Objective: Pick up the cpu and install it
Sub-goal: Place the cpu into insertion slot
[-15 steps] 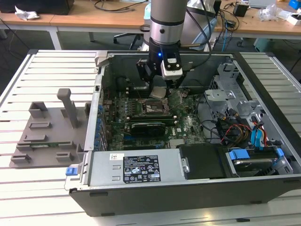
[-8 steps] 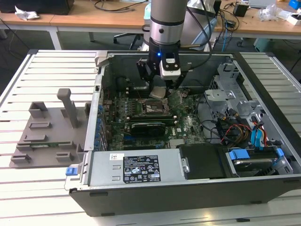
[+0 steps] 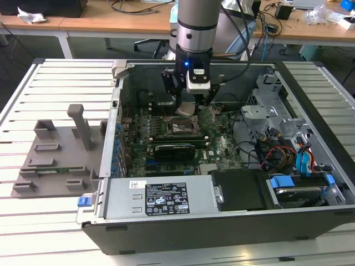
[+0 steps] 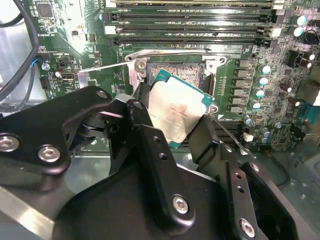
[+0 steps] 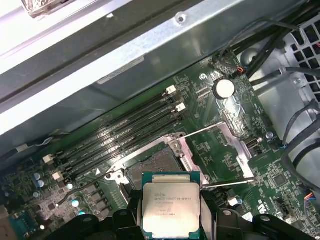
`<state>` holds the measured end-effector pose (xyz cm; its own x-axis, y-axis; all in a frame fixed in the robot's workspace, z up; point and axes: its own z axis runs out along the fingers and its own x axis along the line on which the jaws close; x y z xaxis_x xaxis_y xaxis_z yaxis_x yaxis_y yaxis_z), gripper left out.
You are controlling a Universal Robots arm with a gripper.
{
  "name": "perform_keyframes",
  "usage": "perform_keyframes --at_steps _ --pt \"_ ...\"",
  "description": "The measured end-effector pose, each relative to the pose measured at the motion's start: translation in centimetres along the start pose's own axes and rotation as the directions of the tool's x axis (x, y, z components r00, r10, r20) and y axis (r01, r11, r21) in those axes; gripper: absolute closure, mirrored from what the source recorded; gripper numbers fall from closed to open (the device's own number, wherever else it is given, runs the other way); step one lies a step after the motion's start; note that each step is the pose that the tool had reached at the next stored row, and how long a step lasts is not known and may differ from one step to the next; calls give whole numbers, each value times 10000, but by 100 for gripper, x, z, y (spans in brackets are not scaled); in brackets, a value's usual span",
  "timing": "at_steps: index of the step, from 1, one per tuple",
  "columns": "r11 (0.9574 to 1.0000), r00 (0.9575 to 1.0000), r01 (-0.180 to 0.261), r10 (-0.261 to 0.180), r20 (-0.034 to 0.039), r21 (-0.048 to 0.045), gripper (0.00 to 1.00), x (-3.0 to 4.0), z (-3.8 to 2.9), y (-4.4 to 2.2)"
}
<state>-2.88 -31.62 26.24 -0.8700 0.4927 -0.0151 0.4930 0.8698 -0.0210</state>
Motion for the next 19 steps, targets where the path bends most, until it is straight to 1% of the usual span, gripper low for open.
perform_keyframes --at_steps 10,19 --pt "9982 9982 -599 599 -12 9 45 0 3 0" --pt "9939 9939 -1104 1104 -22 18 45 0 5 0"
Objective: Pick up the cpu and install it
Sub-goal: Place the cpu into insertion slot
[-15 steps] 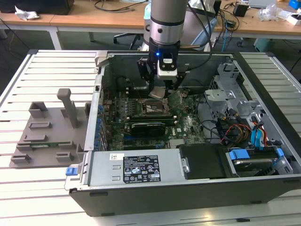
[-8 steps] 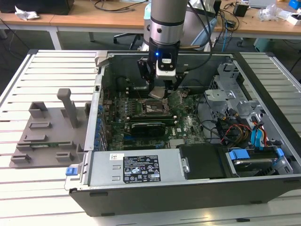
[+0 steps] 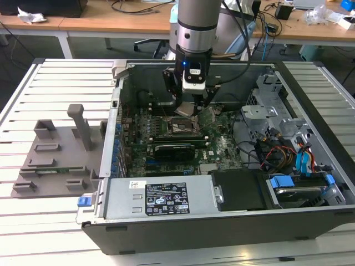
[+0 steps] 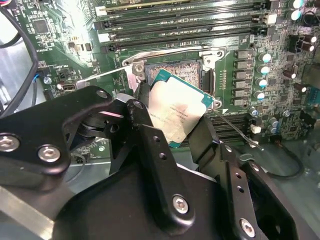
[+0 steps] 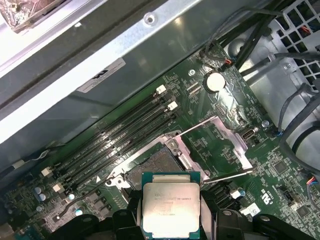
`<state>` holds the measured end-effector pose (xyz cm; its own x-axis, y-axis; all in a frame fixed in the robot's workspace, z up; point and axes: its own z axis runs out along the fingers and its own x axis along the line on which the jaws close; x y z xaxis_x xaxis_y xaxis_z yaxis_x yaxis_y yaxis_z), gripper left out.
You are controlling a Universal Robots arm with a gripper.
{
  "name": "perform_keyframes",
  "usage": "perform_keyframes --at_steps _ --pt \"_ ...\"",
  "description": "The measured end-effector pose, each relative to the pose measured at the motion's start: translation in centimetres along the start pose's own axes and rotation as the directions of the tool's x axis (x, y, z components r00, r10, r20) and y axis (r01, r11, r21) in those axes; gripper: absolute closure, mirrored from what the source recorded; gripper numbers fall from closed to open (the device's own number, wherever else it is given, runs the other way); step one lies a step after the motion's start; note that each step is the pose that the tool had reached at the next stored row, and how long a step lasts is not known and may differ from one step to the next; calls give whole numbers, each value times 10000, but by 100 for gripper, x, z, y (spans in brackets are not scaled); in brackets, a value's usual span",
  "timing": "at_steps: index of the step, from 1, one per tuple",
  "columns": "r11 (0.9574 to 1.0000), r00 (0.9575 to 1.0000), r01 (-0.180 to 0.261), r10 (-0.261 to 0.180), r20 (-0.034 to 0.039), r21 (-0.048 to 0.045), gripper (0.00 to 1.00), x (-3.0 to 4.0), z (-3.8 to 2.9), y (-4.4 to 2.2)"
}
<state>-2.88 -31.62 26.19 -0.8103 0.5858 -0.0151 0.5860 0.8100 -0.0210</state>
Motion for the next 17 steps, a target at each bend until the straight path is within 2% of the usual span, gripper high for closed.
perform_keyframes --at_steps 17 --pt "9966 9966 -826 826 -17 13 45 0 3 0"
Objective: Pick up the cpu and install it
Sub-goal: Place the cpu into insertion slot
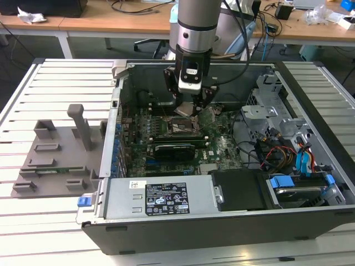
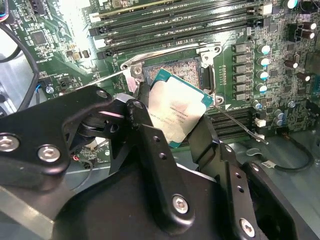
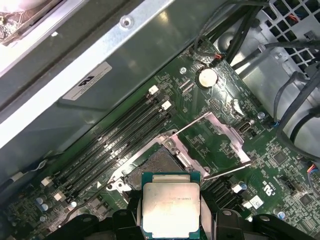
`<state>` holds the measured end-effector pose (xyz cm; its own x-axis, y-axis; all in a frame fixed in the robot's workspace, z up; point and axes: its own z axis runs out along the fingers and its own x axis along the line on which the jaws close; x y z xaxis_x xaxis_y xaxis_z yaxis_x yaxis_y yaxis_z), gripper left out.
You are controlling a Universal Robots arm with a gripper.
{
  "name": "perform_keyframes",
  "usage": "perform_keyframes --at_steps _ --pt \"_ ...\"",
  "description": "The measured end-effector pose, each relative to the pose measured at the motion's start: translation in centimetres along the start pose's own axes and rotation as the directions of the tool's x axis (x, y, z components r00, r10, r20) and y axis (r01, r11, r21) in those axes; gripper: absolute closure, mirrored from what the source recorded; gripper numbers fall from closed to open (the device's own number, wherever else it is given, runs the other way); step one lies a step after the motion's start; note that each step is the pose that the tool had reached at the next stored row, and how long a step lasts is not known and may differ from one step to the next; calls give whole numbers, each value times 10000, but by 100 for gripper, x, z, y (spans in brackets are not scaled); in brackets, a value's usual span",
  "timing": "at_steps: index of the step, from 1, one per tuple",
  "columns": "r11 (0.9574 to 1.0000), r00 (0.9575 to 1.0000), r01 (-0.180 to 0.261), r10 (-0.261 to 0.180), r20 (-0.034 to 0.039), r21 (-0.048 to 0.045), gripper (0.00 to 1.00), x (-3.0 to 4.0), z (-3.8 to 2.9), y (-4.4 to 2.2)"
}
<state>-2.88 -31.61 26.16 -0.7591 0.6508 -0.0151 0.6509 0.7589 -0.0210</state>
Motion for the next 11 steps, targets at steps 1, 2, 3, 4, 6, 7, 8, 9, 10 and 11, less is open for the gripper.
perform_keyframes --at_steps 1,2,3,4,6,7,8,9,10,11 --pt "10000 10000 -42 42 -1 1 45 0 0 0" --pt "10000 10000 -93 93 -2 2 45 0 0 0" --pt "9999 9999 -129 129 -3 2 45 0 0 0" --pt "9998 9998 -174 174 -4 3 45 0 0 0" --pt "9997 9997 -244 244 -5 4 45 0 0 0" --pt "9996 9996 -272 272 -6 4 45 0 0 0" --pt "9995 9995 -306 306 -6 5 45 0 0 0" --pt "9993 9993 -370 370 -8 6 45 0 0 0" --pt "9991 9991 -424 424 -9 7 45 0 1 0" --pt "9988 9988 -492 492 -10 8 45 0 1 0"
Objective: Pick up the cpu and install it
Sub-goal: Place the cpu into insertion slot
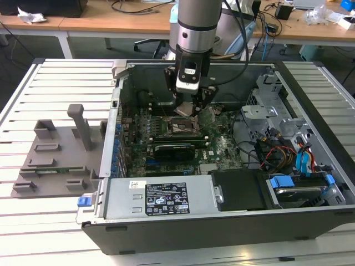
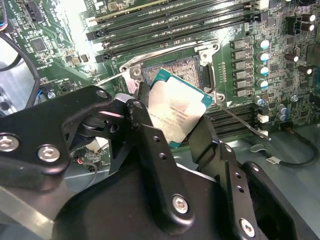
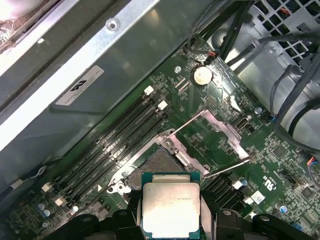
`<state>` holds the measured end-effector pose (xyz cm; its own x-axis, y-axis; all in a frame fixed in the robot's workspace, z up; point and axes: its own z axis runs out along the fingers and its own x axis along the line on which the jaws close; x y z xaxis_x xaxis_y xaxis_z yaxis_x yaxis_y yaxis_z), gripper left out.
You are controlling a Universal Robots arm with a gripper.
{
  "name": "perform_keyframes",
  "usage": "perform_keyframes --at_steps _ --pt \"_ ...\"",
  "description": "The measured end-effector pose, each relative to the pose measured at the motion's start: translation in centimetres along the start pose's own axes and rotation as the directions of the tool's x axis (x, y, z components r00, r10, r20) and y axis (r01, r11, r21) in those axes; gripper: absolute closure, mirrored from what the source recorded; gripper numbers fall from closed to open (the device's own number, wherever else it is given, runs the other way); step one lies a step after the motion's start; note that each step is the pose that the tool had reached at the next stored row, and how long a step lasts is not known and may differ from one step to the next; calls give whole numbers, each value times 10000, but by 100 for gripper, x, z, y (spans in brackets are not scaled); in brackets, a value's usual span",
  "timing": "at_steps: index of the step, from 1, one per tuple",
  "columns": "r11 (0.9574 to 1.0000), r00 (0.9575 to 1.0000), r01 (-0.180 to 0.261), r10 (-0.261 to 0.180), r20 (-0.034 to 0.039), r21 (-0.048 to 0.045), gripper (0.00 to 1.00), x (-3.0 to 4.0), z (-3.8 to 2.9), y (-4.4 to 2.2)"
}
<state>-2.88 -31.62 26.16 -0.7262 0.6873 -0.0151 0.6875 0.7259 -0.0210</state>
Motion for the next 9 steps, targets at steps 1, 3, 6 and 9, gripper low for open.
perform_keyframes --at_steps 1,3,6,9 --pt "10000 10000 -42 42 -1 0 45 0 0 0" --pt "9999 9999 -114 114 -2 2 45 0 0 0" --pt "9997 9997 -244 244 -5 3 45 0 1 0" --pt "9992 9992 -404 404 -8 6 45 0 1 0"
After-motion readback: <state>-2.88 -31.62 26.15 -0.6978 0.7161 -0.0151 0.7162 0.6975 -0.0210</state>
